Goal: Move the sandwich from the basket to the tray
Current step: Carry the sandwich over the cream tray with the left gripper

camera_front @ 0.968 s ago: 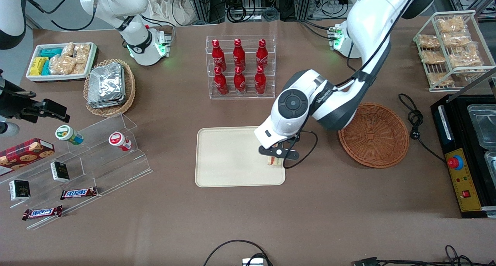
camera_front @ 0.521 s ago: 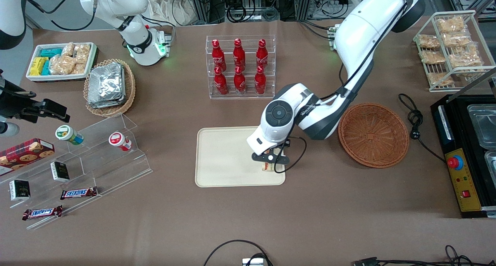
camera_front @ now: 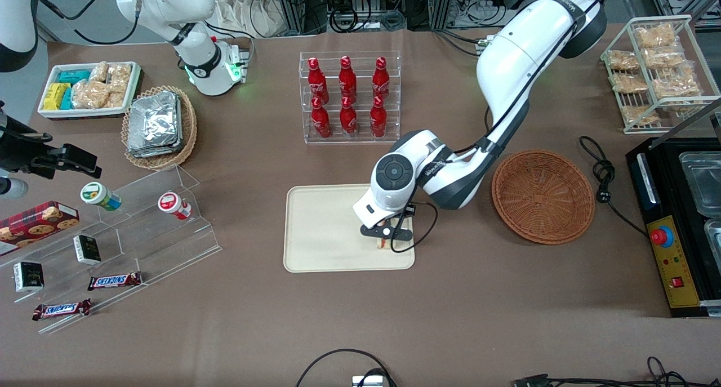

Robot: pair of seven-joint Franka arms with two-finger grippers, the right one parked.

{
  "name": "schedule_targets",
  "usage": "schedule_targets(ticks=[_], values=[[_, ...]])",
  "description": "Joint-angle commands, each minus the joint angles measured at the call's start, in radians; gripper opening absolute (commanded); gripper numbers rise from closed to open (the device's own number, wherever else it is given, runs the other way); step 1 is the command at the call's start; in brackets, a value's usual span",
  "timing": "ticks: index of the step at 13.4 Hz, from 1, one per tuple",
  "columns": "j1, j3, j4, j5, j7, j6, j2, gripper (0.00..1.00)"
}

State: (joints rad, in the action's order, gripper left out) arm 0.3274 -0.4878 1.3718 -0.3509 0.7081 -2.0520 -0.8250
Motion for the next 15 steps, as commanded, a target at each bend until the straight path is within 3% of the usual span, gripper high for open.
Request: schedule_targets(ticks=[1, 13, 15], values=[[0.031, 0.011, -0.043, -0.046, 0.033, 0.009, -0.034, 0.22], [0.044, 0.011, -0.040, -0.097, 0.070, 0.009, -0.072, 0.28], [0.044, 0.009, -0.039, -0.097, 0.068, 0.009, -0.075, 0.40]])
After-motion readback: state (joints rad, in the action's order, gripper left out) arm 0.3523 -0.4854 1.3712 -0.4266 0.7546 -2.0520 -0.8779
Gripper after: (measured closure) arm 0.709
